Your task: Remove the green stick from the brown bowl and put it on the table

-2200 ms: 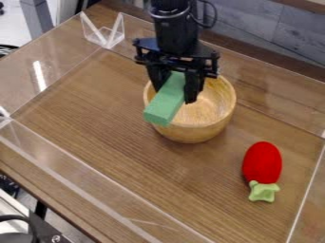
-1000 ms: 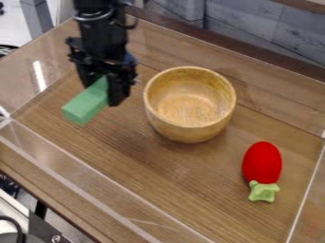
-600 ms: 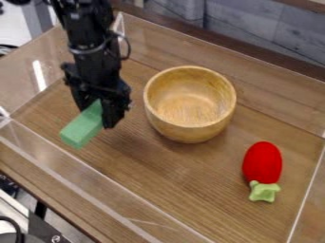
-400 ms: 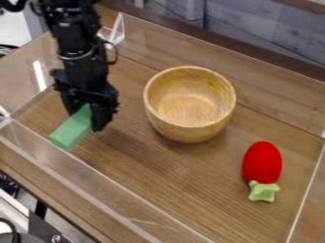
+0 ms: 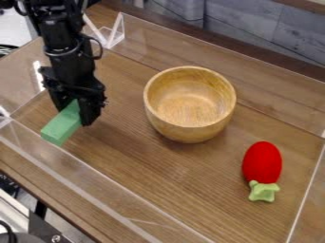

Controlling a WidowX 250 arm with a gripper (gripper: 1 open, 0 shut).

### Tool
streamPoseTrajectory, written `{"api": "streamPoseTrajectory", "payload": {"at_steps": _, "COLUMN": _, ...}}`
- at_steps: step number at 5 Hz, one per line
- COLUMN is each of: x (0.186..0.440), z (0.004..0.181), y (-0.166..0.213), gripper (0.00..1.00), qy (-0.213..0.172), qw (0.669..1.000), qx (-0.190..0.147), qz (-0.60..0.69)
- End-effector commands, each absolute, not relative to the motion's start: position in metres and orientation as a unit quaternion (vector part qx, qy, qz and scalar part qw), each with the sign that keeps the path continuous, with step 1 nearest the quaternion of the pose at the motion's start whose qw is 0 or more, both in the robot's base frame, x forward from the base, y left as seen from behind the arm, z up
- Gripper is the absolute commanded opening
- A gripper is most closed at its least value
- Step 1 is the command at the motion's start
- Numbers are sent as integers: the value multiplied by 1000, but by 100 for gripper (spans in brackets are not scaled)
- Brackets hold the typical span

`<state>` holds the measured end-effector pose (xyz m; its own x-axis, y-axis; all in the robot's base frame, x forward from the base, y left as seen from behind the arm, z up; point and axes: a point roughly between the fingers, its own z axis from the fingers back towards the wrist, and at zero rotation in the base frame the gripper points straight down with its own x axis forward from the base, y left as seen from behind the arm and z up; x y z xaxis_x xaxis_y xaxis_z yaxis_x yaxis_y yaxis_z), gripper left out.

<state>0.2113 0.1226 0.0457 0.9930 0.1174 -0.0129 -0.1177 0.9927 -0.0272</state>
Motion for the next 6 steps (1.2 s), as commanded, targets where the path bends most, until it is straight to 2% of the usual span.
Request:
{"api": "streamPoseTrajectory", "payload": {"at_steps": 1, "x": 217, "z": 50, "y": 129, "gripper": 0, "qy": -10, "qw": 997, "qx": -5, "qz": 79}}
{"api": "streamPoseTrajectory", "payload": {"at_steps": 3, "x": 218, "z": 30, "y": 143, "gripper": 0, "qy": -8, "qw": 992, "qx": -4, "qz": 123}}
{"api": "streamPoseTrajectory", "payload": {"at_steps": 6, "x": 236, "z": 28, "y": 145, "gripper": 0, "qy": -4, "qw": 995, "qx": -3, "qz": 98}}
